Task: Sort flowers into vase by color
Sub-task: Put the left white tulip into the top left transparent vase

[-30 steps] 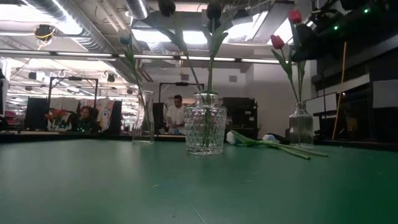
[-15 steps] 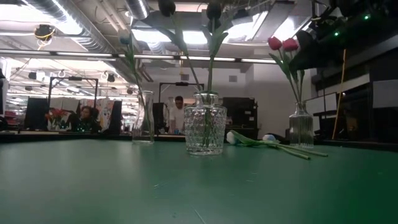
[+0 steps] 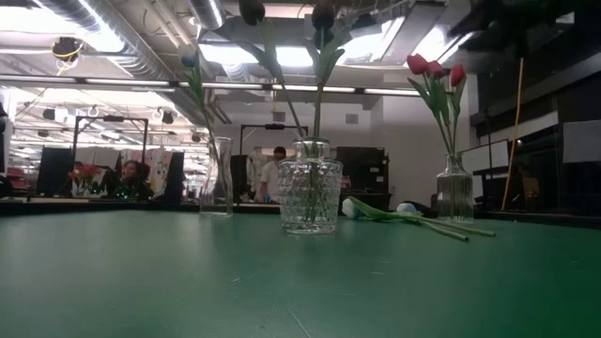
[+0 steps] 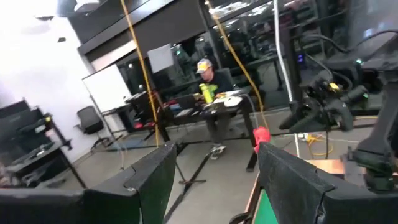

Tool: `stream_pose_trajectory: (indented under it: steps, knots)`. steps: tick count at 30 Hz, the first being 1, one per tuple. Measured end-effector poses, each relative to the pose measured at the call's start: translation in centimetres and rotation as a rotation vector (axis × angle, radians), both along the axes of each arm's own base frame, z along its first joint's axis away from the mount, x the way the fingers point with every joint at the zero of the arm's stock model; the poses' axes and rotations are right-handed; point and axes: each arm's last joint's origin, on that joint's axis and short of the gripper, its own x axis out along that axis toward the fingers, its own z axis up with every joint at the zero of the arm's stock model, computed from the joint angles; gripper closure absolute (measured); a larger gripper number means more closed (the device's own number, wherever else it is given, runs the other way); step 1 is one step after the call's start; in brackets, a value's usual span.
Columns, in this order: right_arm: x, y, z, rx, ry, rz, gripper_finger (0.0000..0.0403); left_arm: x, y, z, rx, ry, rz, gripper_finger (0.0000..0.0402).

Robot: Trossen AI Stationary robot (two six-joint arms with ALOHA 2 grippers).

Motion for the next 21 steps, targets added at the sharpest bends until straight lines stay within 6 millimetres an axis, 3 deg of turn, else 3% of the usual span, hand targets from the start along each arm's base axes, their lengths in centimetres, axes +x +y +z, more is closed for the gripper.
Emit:
stream_pose_trajectory:
  steps: [4, 9, 13, 21]
  knots:
    - [-0.6, 0.9, 0.3, 0.099, -0.054, 0.168, 0.02, -1.4, -1.5, 0.7, 0.02, -0.015, -0.022, 0.0178]
    - [0.4, 1.1, -2.6, 0.417, 0.086, 0.345, 0.022, -2.8, -3.1, 0.8, -0.01, 0.007, -0.015, 0.0178]
    - [2.9, 1.1, -5.3, 0.59, 0.212, 0.433, 0.0234, -3.4, -3.9, 0.5, -0.054, 0.037, -0.042, 0.0178]
    - [9.9, 2.5, -9.2, 0.551, 0.419, 0.409, 0.025, -3.7, -4.0, -0.3, -0.14, 0.077, -0.012, 0.0178]
